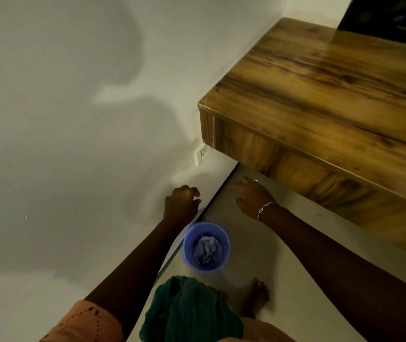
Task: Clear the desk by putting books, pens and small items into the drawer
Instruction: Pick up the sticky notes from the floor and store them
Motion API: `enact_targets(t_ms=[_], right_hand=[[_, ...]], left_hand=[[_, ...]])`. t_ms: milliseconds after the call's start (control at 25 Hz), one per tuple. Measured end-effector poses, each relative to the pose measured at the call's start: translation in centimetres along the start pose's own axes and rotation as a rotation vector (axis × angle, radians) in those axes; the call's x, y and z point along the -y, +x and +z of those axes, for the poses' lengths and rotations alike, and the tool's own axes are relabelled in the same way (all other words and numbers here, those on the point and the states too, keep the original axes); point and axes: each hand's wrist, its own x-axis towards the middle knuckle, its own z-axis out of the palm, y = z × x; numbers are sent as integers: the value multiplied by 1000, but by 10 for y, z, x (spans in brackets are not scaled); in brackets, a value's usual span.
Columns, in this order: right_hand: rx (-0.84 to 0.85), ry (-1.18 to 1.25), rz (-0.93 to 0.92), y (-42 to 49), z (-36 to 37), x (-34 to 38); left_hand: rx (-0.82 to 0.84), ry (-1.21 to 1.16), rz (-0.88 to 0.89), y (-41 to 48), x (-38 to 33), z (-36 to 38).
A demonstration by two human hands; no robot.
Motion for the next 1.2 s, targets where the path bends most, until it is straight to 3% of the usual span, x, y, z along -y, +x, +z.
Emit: enact_targets(t_ms=[160, 520, 640, 800, 1040, 1200], right_hand=[[-164, -118, -37, -18, -11, -6], [-653, -136, 247, -82, -89, -81], [-611, -61, 321, -119, -107, -125], [-635, -138, 351, -192, -120, -209], [-533, -271, 504, -316, -112, -330], [-653, -248, 592, -388, -117, -371]], left_hand=[[-107, 1, 162, 6, -28, -11], [-203, 31, 536, 21, -162, -36], [-237, 55, 637, 16, -234, -33], [-162, 85, 725, -8, -341, -6], [-79, 111, 831, -58, -480, 61], [-89, 151, 922, -85, -556, 98]])
